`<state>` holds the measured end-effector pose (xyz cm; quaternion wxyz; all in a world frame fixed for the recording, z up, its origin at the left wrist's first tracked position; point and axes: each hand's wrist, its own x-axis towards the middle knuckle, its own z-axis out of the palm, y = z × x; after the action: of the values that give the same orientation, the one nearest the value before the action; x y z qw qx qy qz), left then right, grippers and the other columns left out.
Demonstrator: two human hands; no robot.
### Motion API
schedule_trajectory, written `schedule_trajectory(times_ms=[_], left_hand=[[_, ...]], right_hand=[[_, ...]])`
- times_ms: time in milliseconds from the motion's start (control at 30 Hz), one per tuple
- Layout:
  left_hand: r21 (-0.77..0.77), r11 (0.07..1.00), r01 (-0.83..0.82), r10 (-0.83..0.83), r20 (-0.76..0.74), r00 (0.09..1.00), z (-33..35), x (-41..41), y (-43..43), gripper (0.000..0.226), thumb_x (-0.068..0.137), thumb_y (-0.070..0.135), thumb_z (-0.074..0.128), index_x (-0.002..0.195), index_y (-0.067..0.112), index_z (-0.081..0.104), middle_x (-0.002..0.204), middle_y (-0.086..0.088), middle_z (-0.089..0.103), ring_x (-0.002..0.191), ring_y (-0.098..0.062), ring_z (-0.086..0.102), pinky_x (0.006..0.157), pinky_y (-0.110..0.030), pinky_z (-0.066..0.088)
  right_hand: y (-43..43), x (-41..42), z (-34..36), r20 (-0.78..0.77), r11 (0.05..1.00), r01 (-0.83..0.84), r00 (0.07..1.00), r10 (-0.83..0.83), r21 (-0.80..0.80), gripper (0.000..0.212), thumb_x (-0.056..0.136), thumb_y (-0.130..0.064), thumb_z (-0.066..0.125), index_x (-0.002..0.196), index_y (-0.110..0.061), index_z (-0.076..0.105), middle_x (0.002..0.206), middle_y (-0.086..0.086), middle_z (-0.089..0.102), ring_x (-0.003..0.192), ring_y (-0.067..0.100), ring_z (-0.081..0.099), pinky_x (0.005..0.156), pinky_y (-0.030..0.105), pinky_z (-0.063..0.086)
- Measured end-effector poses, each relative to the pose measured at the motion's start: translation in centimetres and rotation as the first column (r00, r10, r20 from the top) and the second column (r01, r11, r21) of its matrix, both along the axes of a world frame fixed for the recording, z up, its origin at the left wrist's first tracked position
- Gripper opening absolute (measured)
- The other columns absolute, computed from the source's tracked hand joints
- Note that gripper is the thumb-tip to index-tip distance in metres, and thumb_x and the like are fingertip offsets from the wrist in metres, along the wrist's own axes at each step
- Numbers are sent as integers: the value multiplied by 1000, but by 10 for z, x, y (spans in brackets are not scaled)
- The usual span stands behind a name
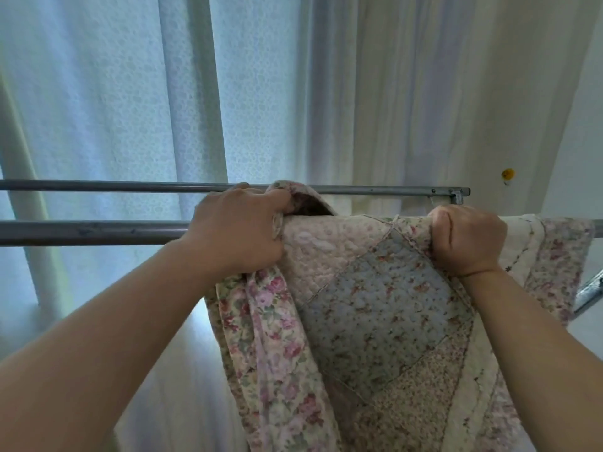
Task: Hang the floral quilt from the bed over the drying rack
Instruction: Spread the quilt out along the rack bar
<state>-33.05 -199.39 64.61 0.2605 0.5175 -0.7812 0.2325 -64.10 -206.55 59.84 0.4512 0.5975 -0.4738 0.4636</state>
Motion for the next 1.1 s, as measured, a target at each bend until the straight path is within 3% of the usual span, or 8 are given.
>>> schedule_trajectory(times_ms=[200, 333, 467, 567, 667, 833, 1000, 1100], left_hand=[[24, 1000, -6, 6, -4, 1000, -2, -6, 3, 39, 66, 30, 57, 105, 31, 53, 97, 1, 62, 101, -24, 48, 71, -35, 27], [35, 999, -16, 16, -9, 1000, -1, -10, 3, 25, 67, 28, 56, 90, 33, 47, 78, 5, 47, 100, -24, 47, 74, -37, 27], [55, 995, -80, 81, -5, 997, 0, -17, 1, 24, 69, 35, 57, 84, 31, 39, 71, 8, 41, 97, -23, 47, 73, -38, 24], [93, 982, -165, 165, 8, 986, 6, -32, 1, 21, 71, 39, 53, 90, 30, 49, 70, 7, 39, 92, -24, 51, 72, -37, 30], [160, 974, -159, 157, 25, 987, 13, -36, -1, 13, 72, 33, 50, 84, 32, 46, 72, 7, 42, 86, -23, 50, 74, -39, 35], [145, 981, -126, 127, 1, 992, 10, -28, 5, 38, 70, 32, 49, 107, 35, 53, 82, 7, 43, 101, -25, 50, 76, -40, 29], [100, 989, -113, 119, -61, 991, 8, -14, 9, 18, 67, 27, 48, 84, 33, 43, 70, 10, 38, 81, -18, 39, 72, -35, 26], [72, 991, -111, 117, -88, 989, 7, -2, 10, 18, 65, 20, 49, 75, 32, 40, 66, 9, 41, 76, -19, 40, 70, -33, 29]], right_hand=[[8, 8, 1, 71, 996, -15, 997, 9, 92, 44, 83, -21, 27, 53, -4, 55, 47, 15, 54, 41, 28, 45, 48, 26, 23], [26, 32, 12, 156, 979, -55, 987, 24, 195, 41, 81, -24, 28, 51, -6, 50, 48, 14, 51, 45, 23, 39, 49, 27, 18], [41, 103, 28, 34, 962, -161, 987, 158, 218, 40, 88, -27, 35, 49, -17, 40, 44, -1, 38, 39, 19, 35, 47, 22, 11], [40, 147, 22, -31, 939, -141, 987, 159, 313, 48, 91, -35, 30, 57, -13, 56, 49, 4, 46, 45, 20, 35, 46, 27, 13], [34, 150, 13, -43, 964, -143, 987, 156, 223, 49, 90, -29, 31, 53, -8, 55, 46, 9, 54, 41, 19, 32, 47, 26, 12], [28, 148, 11, -52, 973, -158, 984, 169, 166, 46, 89, -26, 32, 49, -11, 51, 42, 6, 50, 34, 21, 37, 45, 26, 17], [27, 147, 9, -66, 977, -169, 982, 178, 131, 45, 89, -26, 34, 50, -11, 51, 43, 6, 51, 35, 22, 39, 46, 25, 19], [26, 142, 9, -61, 978, -174, 981, 182, 120, 45, 88, -26, 34, 50, -11, 52, 42, 6, 52, 36, 21, 36, 47, 25, 18]])
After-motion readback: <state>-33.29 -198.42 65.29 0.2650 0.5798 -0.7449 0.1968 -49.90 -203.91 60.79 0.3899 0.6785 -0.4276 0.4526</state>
